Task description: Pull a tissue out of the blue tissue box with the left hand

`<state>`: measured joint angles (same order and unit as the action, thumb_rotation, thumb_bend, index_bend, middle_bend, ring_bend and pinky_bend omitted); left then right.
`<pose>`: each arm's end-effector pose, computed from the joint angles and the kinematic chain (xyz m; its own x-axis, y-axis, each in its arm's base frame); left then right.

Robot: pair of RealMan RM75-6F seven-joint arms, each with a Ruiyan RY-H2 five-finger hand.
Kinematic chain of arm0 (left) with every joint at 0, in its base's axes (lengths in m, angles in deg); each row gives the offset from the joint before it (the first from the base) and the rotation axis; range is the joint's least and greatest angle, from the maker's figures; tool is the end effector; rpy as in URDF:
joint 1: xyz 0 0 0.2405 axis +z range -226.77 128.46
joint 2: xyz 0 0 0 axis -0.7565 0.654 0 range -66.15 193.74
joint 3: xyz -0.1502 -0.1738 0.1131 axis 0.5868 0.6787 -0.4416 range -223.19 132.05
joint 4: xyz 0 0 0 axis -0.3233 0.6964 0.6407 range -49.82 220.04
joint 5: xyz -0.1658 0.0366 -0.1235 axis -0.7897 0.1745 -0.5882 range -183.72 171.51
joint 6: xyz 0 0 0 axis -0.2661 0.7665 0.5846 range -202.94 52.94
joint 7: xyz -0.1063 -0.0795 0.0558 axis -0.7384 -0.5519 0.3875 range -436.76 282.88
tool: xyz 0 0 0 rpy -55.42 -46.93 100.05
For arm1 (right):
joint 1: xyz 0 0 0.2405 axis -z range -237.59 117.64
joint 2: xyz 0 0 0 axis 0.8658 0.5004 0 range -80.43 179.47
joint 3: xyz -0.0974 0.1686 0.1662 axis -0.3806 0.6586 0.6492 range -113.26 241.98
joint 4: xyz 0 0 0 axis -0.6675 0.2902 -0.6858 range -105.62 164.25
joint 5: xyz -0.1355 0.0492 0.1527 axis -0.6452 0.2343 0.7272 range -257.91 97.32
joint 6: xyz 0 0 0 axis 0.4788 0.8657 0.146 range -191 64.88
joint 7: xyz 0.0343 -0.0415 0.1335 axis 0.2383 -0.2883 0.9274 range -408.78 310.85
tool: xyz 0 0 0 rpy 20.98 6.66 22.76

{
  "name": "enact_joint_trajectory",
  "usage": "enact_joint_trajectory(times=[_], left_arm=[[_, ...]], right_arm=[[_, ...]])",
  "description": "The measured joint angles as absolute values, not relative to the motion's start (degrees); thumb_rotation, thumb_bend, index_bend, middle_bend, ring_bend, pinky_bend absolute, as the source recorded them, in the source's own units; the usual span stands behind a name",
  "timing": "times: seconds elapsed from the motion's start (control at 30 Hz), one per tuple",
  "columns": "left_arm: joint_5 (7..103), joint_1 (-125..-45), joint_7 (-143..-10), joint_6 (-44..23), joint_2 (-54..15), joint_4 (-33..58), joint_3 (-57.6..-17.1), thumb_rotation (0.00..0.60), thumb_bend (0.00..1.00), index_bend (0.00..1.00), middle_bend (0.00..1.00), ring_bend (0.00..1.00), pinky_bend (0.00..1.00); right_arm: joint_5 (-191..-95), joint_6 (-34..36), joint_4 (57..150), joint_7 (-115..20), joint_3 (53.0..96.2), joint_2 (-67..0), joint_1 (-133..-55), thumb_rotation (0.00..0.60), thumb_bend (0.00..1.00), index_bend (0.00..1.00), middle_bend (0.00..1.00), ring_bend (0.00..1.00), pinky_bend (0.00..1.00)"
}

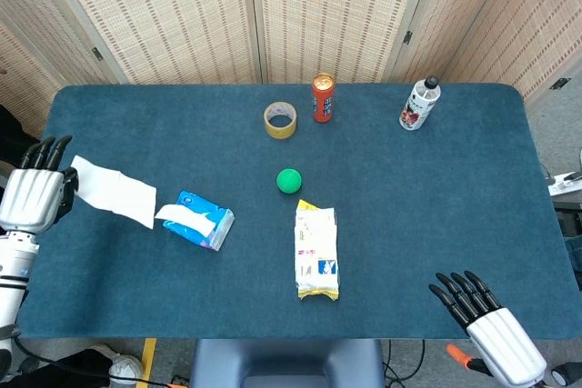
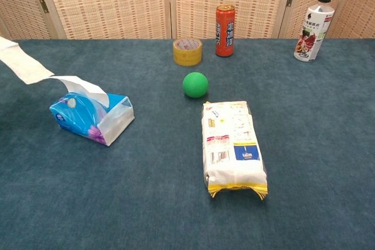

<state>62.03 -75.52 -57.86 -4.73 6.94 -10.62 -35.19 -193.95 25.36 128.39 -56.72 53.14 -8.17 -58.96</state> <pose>-0.2498 0.3146 0.1968 0.6537 -0.0469 0.7553 0.7533 -0.0562 -0.6553 -0.2609 -0.0853 0.1395 0.5042 -0.1749 0.8457 -0.8278 -0.3768 0.4156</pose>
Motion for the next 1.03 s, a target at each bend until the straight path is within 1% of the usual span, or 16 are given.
enact_joint_trajectory(times=[0.03, 0.1, 0.2, 0.3, 0.33, 0.4, 0.57, 0.83, 1.03], left_arm=[[62.08, -74.67, -59.18, -4.44, 6.39, -10.02, -35.75, 0.6, 0.62, 0.5, 0.04, 0.01, 0.14], [62.21, -73.18, -61.02, -3.95, 5.55, -9.2, -36.74, 0.6, 0.55, 0.35, 0.01, 0.0, 0.12], [62.49, -70.77, -63.21, -2.97, 4.18, -8.47, -38.43, 0.6, 0.47, 0.16, 0.0, 0.0, 0.09], [63.03, -68.67, -64.53, -1.49, 2.79, -8.16, -39.79, 0.6, 0.41, 0.05, 0.0, 0.0, 0.07], [63.27, -67.88, -64.87, -0.75, 2.27, -8.11, -40.19, 0.6, 0.39, 0.02, 0.0, 0.0, 0.07], [63.71, -66.68, -65.49, 0.47, 1.54, -8.14, -40.77, 0.6, 0.37, 0.0, 0.0, 0.0, 0.06], [65.56, -63.3, -66.88, 4.67, 0.14, -8.99, -41.99, 0.6, 0.32, 0.0, 0.0, 0.0, 0.04], [69.41, -58.46, -67.63, 11.31, -1.53, -10.28, -43.64, 0.6, 0.31, 0.0, 0.0, 0.0, 0.03], [69.76, -57.0, -68.73, 12.07, -1.46, -9.7, -43.4, 0.6, 0.31, 0.0, 0.0, 0.0, 0.03]], right_arm=[[-193.94, 25.35, 128.39, -56.74, 53.14, -8.19, -58.96, 0.6, 0.11, 0.0, 0.0, 0.0, 0.01], [-193.93, 25.27, 128.39, -56.85, 53.14, -8.24, -58.96, 0.6, 0.11, 0.0, 0.0, 0.0, 0.01], [-193.91, 25.1, 128.4, -57.08, 53.12, -8.32, -58.97, 0.6, 0.11, 0.0, 0.0, 0.0, 0.01], [-193.83, 24.98, 128.46, -57.25, 53.11, -8.38, -58.96, 0.6, 0.11, 0.0, 0.0, 0.0, 0.01], [-193.85, 25.0, 128.45, -57.28, 53.1, -8.39, -58.94, 0.6, 0.11, 0.0, 0.0, 0.0, 0.01], [-193.91, 25.09, 128.43, -57.29, 53.1, -8.42, -58.92, 0.6, 0.11, 0.0, 0.0, 0.0, 0.01], [-193.98, 25.2, 128.35, -57.36, 53.11, -8.46, -58.88, 0.6, 0.11, 0.0, 0.0, 0.0, 0.01], [-194.14, 25.24, 128.24, -57.75, 53.1, -8.68, -58.81, 0.6, 0.11, 0.0, 0.0, 0.0, 0.01], [-194.41, 24.87, 128.1, -58.71, 53.03, -9.08, -58.79, 0.6, 0.11, 0.0, 0.0, 0.0, 0.01]])
